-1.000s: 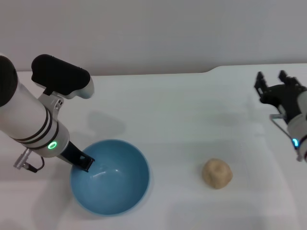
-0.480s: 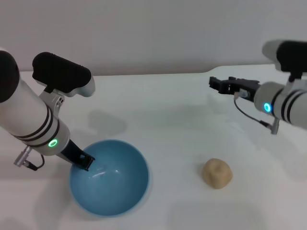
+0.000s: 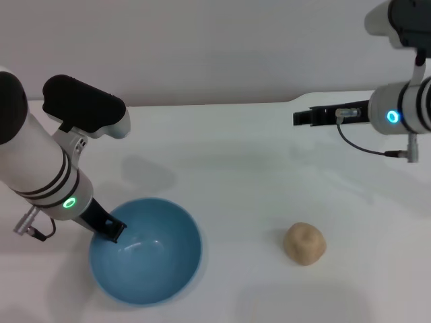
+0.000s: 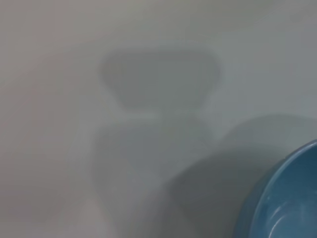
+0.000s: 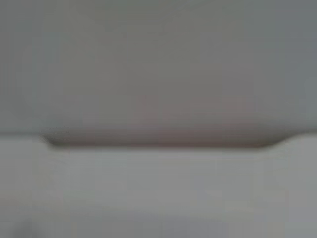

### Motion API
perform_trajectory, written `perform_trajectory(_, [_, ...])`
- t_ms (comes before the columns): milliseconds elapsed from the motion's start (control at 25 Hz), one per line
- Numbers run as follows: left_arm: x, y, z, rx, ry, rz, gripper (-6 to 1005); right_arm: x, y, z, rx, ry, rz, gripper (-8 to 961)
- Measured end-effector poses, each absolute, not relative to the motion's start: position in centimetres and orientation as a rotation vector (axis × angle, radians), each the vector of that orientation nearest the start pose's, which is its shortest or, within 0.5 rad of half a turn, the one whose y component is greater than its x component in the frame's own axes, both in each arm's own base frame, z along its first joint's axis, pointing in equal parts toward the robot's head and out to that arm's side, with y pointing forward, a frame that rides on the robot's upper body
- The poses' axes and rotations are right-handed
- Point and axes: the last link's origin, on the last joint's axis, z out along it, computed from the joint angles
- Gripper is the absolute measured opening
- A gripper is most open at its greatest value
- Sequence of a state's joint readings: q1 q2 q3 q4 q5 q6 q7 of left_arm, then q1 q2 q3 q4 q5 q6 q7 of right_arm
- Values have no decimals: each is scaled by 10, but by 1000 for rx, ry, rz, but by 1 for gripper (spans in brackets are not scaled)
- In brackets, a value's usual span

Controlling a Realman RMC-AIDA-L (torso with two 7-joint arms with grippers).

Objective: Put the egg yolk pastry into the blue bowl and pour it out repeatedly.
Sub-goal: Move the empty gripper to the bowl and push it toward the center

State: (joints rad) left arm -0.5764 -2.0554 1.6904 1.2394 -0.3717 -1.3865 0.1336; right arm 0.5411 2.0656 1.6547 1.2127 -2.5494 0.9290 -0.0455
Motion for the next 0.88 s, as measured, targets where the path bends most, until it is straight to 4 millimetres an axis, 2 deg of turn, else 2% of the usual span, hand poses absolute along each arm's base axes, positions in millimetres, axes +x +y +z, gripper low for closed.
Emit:
perform_trajectory(40, [-217,347,-37,-2251,-1133,702,-2,188,401,-9,-2088,1378,46,545])
perform_trajectory(480, [-217,346,-37,-2253,-1136,718,0,168,379,-8,-2239,1387,-281,545])
perform_trajectory(680, [-216,346,-37,-2256,-1133,718,-1,164,369,-19,-2302,1361,-394,545])
perform_trajectory(760, [-215,346,-38,-2260,-1128,719,-1,167,362,-28,-2325,1352,-469,545])
perform_trajectory(880, [-213,346,-39,-2267,-1119,716,-1,171,358,-32,-2330,1362,-508,545])
